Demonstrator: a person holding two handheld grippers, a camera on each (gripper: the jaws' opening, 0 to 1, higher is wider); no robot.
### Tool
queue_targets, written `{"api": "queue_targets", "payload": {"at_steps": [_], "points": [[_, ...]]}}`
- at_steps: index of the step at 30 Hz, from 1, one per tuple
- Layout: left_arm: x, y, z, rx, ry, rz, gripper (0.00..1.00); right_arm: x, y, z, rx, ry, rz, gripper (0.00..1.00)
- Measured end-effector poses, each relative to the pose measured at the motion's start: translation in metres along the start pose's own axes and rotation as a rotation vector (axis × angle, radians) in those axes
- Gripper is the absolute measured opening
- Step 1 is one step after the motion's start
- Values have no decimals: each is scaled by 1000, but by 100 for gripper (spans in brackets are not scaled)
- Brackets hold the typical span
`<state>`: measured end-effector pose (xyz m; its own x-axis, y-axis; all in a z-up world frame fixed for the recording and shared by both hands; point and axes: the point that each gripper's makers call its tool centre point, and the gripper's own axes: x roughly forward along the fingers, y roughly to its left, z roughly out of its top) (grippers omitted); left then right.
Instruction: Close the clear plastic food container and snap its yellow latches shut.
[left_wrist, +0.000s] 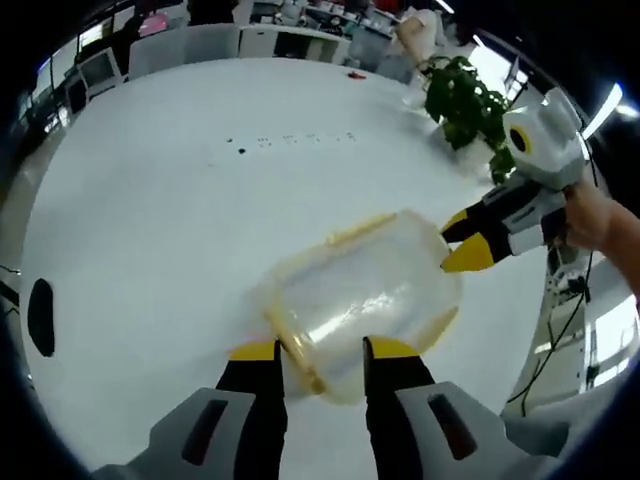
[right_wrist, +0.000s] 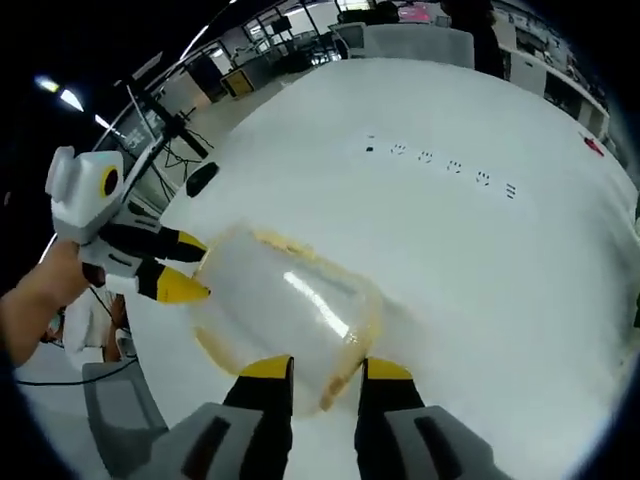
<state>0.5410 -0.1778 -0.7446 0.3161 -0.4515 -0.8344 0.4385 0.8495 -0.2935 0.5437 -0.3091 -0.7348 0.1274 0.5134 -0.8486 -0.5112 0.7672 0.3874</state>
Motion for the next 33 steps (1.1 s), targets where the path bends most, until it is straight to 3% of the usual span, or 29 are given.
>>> {"api": "queue_targets", "payload": {"at_steps": [3,8,15,23,31,33], "points": [[-2,-1,3,-1,6,4,27,1,2,0,-40,18,-33,20],[-2,-2,4,-3,-7,-6,27,1,2,-3,-20,-19,-23,20],[-4,-1,9,-19,-21,14,28,2,8,-8,0,14,-50,21],[-6,0,9,-3,-12,-1,28,1,9,-11,66,-9,-59,22],[-9,2,10,-17,-30,-8,30,2,11,-11,60,-17,-71,27],[-9,1,12,34,-47,-5,30,2,12,-14,68,-21,-64,28]]}}
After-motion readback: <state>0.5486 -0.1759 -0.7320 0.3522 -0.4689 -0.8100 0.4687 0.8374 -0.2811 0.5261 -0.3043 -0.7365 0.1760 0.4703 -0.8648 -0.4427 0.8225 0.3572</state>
